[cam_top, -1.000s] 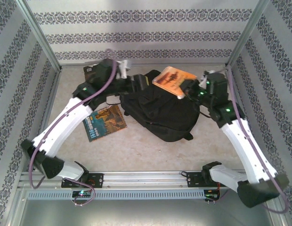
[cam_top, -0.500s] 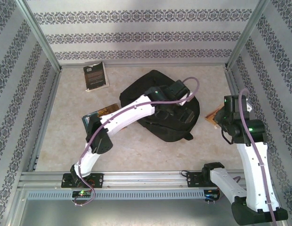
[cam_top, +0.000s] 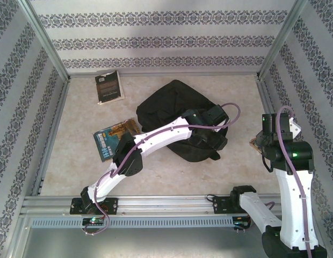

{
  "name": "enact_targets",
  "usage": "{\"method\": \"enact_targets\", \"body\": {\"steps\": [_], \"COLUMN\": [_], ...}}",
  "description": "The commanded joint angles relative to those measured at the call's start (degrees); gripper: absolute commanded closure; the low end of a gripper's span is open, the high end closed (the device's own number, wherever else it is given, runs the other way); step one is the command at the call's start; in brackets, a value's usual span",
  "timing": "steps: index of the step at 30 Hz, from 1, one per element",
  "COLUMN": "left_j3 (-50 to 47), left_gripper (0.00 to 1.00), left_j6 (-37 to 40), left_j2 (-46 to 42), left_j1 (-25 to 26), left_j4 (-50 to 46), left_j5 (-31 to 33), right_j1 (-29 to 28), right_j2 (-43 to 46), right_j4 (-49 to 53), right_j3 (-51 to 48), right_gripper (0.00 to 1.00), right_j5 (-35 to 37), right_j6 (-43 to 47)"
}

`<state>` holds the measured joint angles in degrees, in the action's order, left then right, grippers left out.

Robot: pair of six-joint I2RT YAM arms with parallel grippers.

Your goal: Pack the student bag

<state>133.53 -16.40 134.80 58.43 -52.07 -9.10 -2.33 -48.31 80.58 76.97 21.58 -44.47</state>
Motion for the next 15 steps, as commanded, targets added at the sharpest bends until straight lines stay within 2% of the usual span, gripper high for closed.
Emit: {"method": "enact_targets", "body": {"steps": [1,8,12,15], "left_j3": [2.29,3.90,4.46,4.32], "left_gripper": [0.28,0.43,0.65,0.84], "left_j6": [1.64,3.67,5.01,5.37], "left_j2": [1.76,4.71,4.56,3.34], "left_j1": [0.28,0.63,0.41,-0.39], "left_j4": [0.93,0.34,0.11,-0.02], "left_j5": [1.99,7.97,12.67,13.41], "right_j1": [0.83,1.01,1.01,1.01], "right_j2": [0.85,1.47,1.97,2.38], "right_j4": [-0.65,-2.13,-2.94,-3.32], "right_j3": [-0.18,-2.47,-3.46,-4.14], "right_gripper": [1.00,1.00,1.00,1.00], "right_j5": [-0.10,-2.26,-3.73,-4.26], "right_j6": [1.34,1.69,1.67,1.50]}}
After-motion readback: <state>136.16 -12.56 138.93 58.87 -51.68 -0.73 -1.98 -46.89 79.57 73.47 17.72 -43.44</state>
